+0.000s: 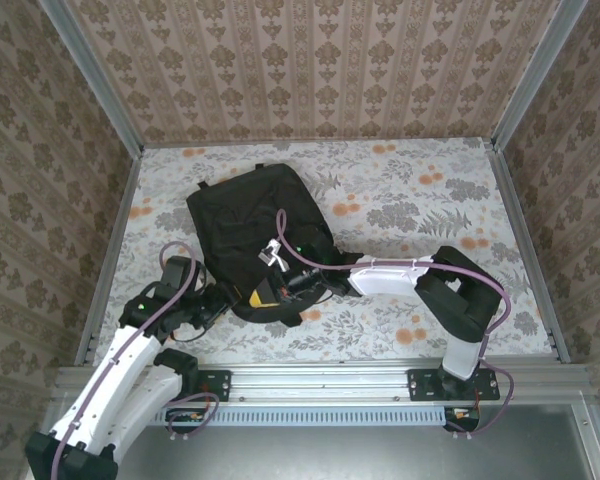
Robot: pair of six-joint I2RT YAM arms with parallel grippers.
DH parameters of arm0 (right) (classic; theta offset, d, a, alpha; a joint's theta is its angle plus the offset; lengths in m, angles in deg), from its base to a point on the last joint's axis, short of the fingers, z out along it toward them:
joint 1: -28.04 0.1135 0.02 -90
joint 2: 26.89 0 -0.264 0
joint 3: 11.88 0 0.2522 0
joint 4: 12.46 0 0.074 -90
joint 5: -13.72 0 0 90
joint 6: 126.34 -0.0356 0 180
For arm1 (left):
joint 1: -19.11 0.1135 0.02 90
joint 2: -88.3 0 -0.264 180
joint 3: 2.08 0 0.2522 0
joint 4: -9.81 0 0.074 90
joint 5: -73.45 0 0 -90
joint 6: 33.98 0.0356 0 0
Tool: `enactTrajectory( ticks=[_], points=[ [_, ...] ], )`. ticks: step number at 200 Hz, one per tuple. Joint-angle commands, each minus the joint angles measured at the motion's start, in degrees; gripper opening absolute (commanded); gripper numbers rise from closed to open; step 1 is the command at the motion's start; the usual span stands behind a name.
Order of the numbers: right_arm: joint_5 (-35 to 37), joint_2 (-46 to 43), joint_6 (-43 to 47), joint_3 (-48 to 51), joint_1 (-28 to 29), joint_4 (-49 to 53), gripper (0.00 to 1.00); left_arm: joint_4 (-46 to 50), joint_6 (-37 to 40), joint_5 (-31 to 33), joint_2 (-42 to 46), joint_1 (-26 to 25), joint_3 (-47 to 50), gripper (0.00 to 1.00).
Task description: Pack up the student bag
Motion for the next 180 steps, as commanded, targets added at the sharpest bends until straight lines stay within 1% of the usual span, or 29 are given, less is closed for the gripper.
enactTrajectory(
  ticks=[1,16,49,89,102,117,145,180],
  points=[
    [-2.21,-1.33,0.81,0.54,0.01,-3.65,0.00,-0.10,-0.89,-1.75,0.40,-0.03,-0.94,0.52],
    [-2.29,-1.33,0.79,0.93,-0.03,-3.83,0.00,-1.27,-1.02,-1.97,-0.18,-0.21,-1.02,0.52],
    [-2.55,-1.67,1.40,1.27,-0.05,-3.77,0.00,-5.69,-1.63,-2.32,-3.20,-1.41,1.01,0.46],
    [-3.11,-1.59,1.67,1.70,0.01,-4.30,0.00,-9.53,-2.31,-2.00,-5.42,-2.34,2.21,0.36],
    [-3.55,-1.76,1.11,2.28,-0.01,-5.92,0.00,-9.24,-2.00,-1.30,-5.57,-2.43,1.99,0.30],
    [-3.61,-1.97,1.14,2.94,-0.05,-6.97,0.00,-8.30,-1.47,-0.43,-5.73,-2.35,1.71,0.18],
    [-4.77,-1.49,-0.14,3.93,-0.25,-9.88,0.00,-5.46,0.26,1.83,-5.27,-1.56,0.86,0.00],
    [-4.51,-2.01,0.34,5.10,-1.19,-9.50,0.00,-2.31,2.68,1.81,-3.98,1.48,-0.01,0.00]
  ],
)
